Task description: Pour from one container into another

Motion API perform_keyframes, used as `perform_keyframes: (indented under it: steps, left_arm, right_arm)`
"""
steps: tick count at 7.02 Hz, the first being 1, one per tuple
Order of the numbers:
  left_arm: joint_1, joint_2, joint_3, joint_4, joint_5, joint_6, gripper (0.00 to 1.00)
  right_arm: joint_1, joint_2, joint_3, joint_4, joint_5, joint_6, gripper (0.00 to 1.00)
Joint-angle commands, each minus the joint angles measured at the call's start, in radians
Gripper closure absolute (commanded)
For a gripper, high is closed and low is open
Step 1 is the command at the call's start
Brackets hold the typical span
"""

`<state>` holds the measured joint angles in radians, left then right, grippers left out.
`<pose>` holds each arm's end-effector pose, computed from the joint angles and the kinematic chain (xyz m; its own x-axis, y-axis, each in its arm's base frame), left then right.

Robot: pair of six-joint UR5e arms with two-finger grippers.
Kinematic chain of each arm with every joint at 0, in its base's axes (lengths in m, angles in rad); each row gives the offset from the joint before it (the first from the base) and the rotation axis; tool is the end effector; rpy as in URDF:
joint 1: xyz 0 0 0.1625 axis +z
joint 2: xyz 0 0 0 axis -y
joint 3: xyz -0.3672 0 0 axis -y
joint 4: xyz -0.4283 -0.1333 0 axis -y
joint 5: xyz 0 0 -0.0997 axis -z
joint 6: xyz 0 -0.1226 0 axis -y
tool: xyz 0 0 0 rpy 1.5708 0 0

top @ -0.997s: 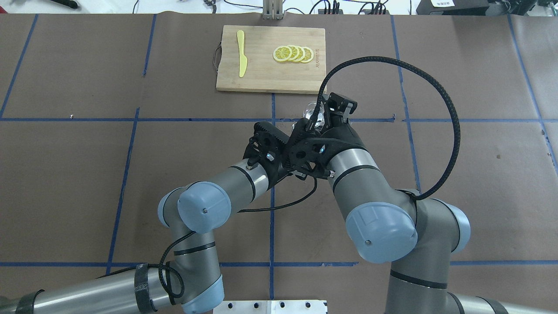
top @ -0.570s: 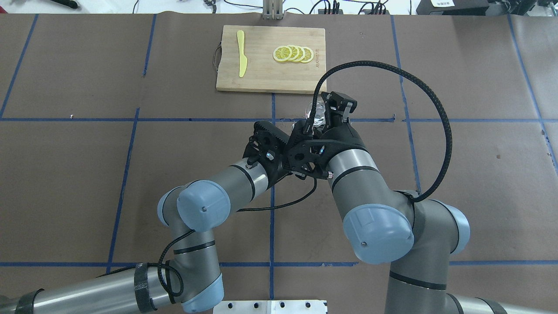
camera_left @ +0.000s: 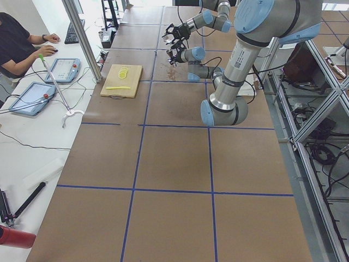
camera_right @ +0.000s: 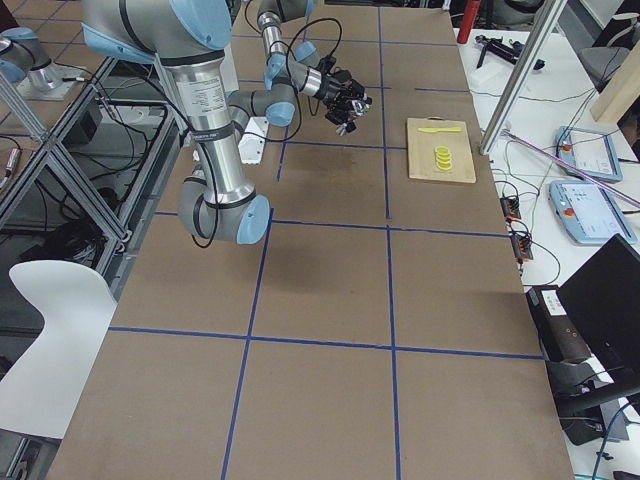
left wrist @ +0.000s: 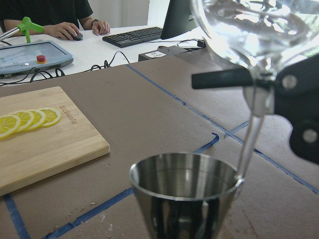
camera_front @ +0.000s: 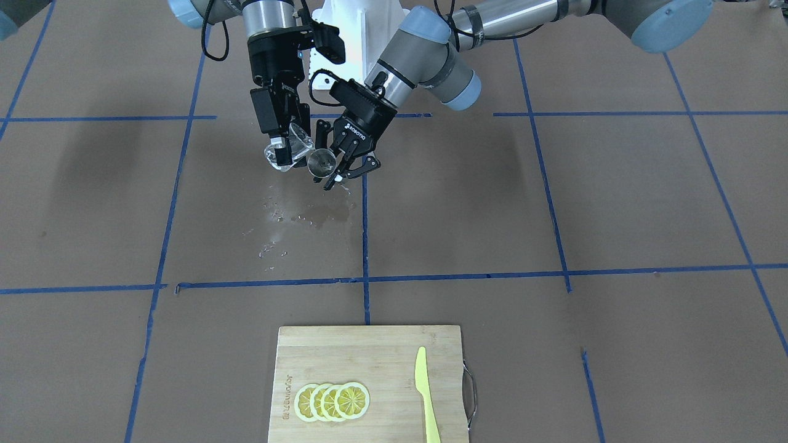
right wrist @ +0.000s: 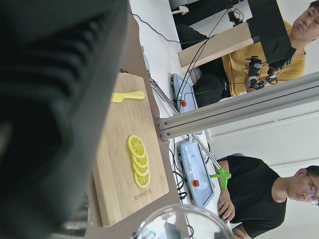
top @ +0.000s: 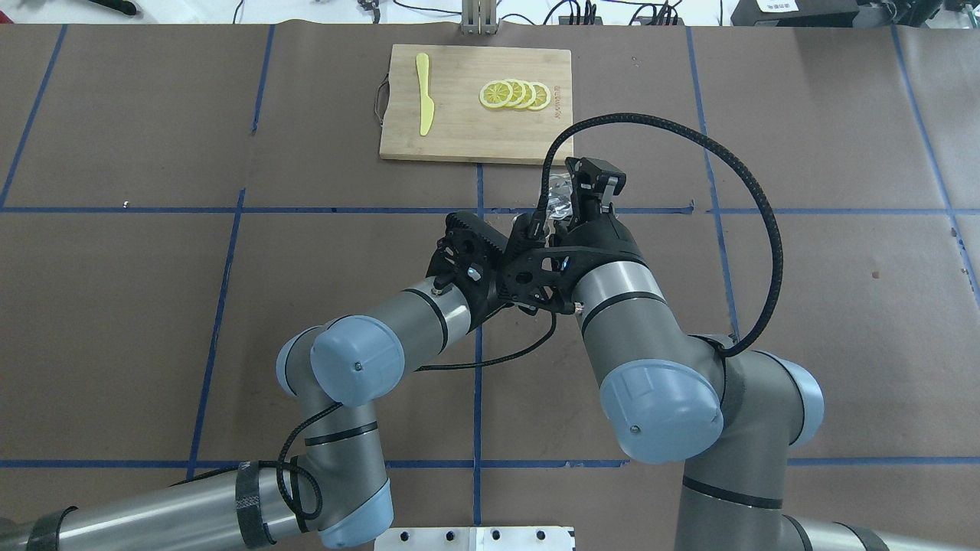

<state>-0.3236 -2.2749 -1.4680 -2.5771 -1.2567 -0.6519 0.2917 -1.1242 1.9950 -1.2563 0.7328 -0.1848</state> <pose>0.6128 -0.3861 0.0962 0.4519 0.6459 -0.6153 0.3888 0.4782 0.7875 -0.4603 -0.3725 0.1046 0.7714 -0.4550 -0.4450 0.5106 0.0250 0.8595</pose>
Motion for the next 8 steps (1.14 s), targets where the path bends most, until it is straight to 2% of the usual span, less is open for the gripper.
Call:
perform_keyframes:
  steps: [1, 8]
  left_arm:
    - [0.000, 0.000, 0.000, 0.000, -0.007, 0.000, 1.00]
    - [0.002, -0.005, 0.000, -0.005, -0.021, 0.000, 1.00]
  right_arm:
    - [0.000, 0.013, -0.005, -0.002, -0.013, -0.015, 1.00]
    - [0.000, 0.041, -0.044, -0.003, -0.047, -0.015, 1.00]
